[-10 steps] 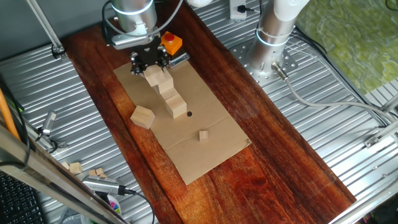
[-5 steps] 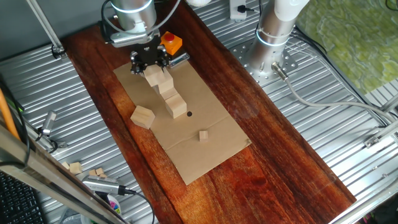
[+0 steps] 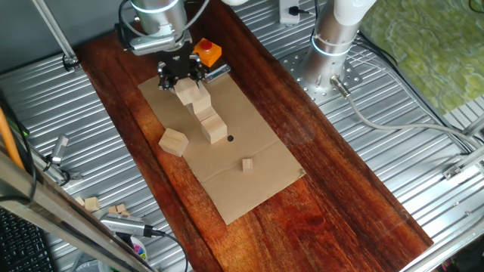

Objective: Stack the blocks into a pyramid shape

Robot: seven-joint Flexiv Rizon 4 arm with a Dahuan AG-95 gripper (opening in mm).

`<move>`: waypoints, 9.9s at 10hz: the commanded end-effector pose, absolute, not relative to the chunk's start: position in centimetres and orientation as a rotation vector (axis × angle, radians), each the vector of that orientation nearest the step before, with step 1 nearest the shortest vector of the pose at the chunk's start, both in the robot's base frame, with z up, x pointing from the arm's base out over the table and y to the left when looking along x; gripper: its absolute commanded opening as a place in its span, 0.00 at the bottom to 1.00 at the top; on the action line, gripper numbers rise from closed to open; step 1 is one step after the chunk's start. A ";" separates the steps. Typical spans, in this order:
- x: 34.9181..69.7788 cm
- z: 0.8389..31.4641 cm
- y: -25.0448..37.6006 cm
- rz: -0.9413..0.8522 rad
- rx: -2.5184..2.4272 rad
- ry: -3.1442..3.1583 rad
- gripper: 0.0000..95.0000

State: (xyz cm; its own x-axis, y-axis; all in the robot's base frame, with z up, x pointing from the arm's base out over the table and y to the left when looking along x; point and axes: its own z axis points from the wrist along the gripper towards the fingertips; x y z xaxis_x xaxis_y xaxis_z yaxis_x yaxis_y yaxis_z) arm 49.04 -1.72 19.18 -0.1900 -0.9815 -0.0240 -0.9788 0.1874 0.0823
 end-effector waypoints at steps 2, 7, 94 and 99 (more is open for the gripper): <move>47.7 19.6 -0.2 -0.102 1.962 -2.407 0.00; 45.9 18.8 2.2 -0.047 1.989 -2.424 0.00; 45.8 8.7 2.2 0.222 2.347 -2.218 0.80; 45.7 9.0 2.3 0.224 2.351 -2.210 0.80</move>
State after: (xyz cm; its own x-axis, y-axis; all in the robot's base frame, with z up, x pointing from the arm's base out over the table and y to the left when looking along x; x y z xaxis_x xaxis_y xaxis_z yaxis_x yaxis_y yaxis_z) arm 45.67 2.42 9.04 0.0629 -0.9974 0.0357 -0.9848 -0.0678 -0.1599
